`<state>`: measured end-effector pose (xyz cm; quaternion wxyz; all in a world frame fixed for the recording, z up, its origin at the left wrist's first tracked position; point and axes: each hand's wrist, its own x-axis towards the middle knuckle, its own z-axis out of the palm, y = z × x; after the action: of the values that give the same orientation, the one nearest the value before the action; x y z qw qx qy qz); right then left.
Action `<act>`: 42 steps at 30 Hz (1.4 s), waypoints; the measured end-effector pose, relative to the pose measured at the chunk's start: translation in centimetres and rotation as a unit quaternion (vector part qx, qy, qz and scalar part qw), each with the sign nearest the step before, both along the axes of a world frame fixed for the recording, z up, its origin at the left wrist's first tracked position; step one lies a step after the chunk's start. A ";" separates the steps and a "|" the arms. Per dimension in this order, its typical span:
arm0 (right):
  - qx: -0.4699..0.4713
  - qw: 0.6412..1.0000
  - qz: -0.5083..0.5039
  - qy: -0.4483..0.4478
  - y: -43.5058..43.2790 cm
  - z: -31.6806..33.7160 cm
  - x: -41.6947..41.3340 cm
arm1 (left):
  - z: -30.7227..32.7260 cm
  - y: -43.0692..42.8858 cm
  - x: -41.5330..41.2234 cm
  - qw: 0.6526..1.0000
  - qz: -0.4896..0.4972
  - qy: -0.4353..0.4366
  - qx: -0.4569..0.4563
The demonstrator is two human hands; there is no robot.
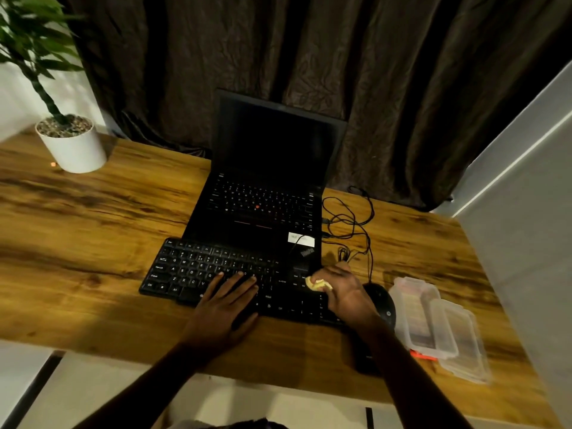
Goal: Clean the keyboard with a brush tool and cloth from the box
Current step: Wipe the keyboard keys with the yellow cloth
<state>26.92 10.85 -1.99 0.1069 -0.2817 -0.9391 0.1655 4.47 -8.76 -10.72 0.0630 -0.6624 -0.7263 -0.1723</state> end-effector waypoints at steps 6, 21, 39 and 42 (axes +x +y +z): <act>-0.003 1.000 0.007 -0.006 -1.5 0.1 -2.2 | -0.1 0.0 -0.1 1.000 0.001 -0.005 0.004; 0.020 1.000 0.010 0.000 -0.9 -0.4 0.0 | -0.1 0.1 -0.1 1.000 0.007 0.004 -0.014; 0.000 1.000 -0.031 0.006 -0.1 0.5 2.5 | -0.4 0.0 -0.4 1.000 -0.004 0.002 0.000; -0.013 0.995 -0.094 -0.026 0.5 1.0 5.0 | -0.3 0.0 -0.3 1.000 -0.004 -0.001 0.002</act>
<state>31.95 11.36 -0.97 0.0939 -0.3743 -0.9086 0.1597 4.18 -8.78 -11.06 0.0629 -0.6654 -0.7231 -0.1744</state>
